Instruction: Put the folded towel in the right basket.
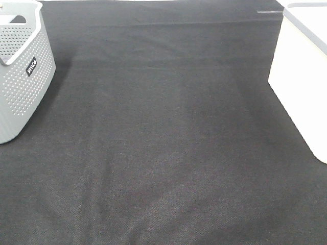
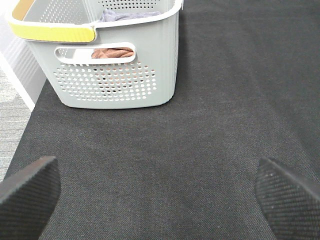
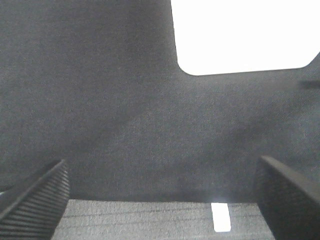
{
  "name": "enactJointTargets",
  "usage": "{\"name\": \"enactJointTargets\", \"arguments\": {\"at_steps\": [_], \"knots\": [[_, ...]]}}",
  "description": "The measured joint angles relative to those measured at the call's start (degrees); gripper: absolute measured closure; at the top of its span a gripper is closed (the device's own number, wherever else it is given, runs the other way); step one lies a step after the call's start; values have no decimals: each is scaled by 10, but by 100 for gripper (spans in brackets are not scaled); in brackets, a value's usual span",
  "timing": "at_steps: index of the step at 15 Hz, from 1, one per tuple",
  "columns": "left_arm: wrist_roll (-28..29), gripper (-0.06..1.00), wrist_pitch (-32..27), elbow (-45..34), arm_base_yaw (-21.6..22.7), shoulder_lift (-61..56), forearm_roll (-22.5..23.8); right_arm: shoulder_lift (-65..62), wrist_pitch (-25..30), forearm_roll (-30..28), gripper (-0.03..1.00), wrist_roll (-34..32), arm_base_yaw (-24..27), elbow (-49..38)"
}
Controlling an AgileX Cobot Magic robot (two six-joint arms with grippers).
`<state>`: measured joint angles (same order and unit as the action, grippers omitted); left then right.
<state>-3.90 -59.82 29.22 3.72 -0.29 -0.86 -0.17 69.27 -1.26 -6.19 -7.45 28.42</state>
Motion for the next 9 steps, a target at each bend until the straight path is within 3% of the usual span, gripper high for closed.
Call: {"name": "enactJointTargets", "arguments": {"at_steps": [3, 9], "knots": [[0, -5, 0, 0, 0, 0, 0, 0, -48, 0, 1, 4, 0, -21], [0, -5, 0, 0, 0, 0, 0, 0, -57, -6, 1, 17, 0, -22]]}}
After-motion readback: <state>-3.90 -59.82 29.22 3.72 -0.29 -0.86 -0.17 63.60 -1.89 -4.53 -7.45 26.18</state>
